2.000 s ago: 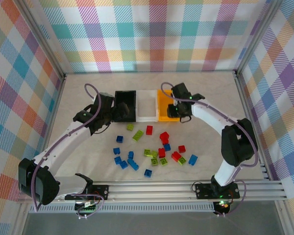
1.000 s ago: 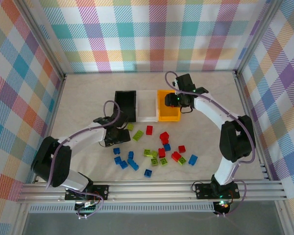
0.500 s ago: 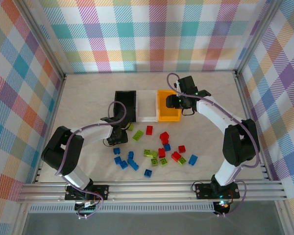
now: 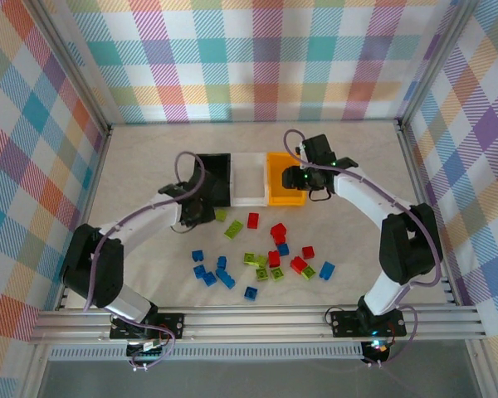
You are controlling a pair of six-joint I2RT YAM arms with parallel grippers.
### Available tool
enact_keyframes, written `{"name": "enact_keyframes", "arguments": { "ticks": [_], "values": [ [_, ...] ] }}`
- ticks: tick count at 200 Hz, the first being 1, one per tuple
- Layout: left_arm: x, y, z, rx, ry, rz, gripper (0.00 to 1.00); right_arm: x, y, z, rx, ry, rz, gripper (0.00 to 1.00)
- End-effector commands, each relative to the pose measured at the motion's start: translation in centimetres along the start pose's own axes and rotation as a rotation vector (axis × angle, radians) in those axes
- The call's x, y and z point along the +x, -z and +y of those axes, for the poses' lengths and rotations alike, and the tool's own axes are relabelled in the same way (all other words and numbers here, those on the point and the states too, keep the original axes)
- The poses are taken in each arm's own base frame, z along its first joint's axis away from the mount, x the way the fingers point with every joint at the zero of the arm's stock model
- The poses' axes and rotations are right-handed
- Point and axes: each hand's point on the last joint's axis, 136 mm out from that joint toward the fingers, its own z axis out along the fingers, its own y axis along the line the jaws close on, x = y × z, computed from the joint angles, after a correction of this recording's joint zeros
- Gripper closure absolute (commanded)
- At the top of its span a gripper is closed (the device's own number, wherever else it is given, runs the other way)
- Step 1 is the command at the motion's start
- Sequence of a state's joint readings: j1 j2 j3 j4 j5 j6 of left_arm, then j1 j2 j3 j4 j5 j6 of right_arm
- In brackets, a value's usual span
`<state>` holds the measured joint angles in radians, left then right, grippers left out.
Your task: Sort the legos into containers by color
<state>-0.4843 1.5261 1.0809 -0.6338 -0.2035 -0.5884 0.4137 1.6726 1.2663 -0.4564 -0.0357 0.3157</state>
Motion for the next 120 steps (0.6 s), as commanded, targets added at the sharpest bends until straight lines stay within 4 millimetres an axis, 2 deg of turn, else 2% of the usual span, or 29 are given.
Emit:
{"name": "enact_keyframes", "arguments": {
  "ticks": [1, 13, 35, 59, 86, 101, 120],
  "values": [
    [-4.8, 2.1, -0.7, 0.024, 0.072, -0.093, 0.68, 0.6, 0.5, 0.7, -0.038, -0.014, -0.002, 0.46],
    [-6.7, 1.6, -1.3, 0.019, 0.090, -0.111, 0.68, 1.2, 0.3, 0.5, -0.036, -0.017, 0.010, 0.46],
    [-9.3, -0.8, -1.4, -0.025, 0.122, -0.107, 0.68, 2.0, 0.2, 0.3, -0.034, -0.019, 0.028, 0.46],
    [-10.8, -3.9, -1.7, -0.063, 0.142, -0.076, 0.69, 2.7, 0.4, 0.2, -0.040, -0.020, 0.039, 0.46],
    [-11.4, -6.2, -2.2, -0.092, 0.150, -0.042, 0.69, 3.8, 0.8, 0.1, -0.042, -0.019, 0.059, 0.46],
    [-11.7, -6.4, -2.6, -0.078, 0.157, -0.034, 0.62, 4.4, 1.1, -0.1, -0.044, -0.019, 0.069, 0.45],
    [-12.3, -5.1, -3.8, -0.025, 0.160, -0.060, 0.42, 5.5, 1.4, -0.2, -0.048, -0.015, 0.094, 0.43]
  ]
}}
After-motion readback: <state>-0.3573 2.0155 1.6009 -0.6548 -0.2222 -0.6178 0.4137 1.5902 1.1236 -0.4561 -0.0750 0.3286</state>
